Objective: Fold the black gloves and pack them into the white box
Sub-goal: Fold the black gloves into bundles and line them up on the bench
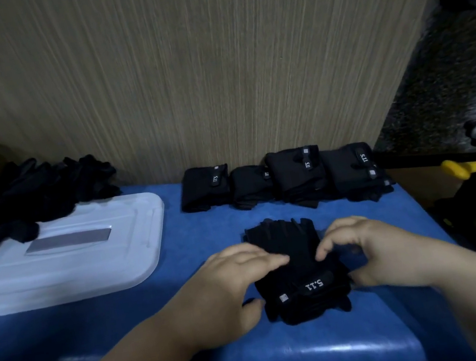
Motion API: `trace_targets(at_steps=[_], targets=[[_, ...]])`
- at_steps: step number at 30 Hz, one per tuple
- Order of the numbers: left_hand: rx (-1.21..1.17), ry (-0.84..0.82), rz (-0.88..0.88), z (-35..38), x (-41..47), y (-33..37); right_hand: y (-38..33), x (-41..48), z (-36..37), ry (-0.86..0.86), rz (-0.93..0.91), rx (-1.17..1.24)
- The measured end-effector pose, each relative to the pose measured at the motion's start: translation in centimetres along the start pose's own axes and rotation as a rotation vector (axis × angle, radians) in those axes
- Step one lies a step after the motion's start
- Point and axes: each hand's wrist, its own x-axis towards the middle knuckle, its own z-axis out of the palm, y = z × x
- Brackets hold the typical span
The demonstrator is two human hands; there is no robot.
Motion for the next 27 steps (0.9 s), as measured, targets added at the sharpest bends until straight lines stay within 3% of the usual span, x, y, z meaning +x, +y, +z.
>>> trace_targets(at_steps=[7, 12, 19, 22, 24, 27], targets=[[-0.008, 0.002, -0.066, 1.4, 0.8, -0.1, -0.7, 0.0, 0.0, -0.104, 0.023, 0.102], [-0.129, 0.111, -0.176, 1.4, 1.5, 0.5, -0.9, -0.1, 0.0, -0.106, 0.040, 0.072], [-0.552, 0.184, -0.415, 1.3, 1.9, 0.2, -2.1, 0.9, 1.6, 0.135, -0.007, 0.179], [-0.576, 0.182, -0.477, 1.1, 1.9, 0.2, -2.5, 1.6, 2.1, 0.229, 0.039, 0.352], [-0.599, 0.184, -0.513, 1.3, 1.9, -0.1, -2.7, 1.8, 2.3, 0.200, 0.119, 0.454], [-0.505, 0.227, -0.571, 0.8, 2.0, 0.2, -3.2, 2.1, 2.7, 0.200, 0.212, 0.437]])
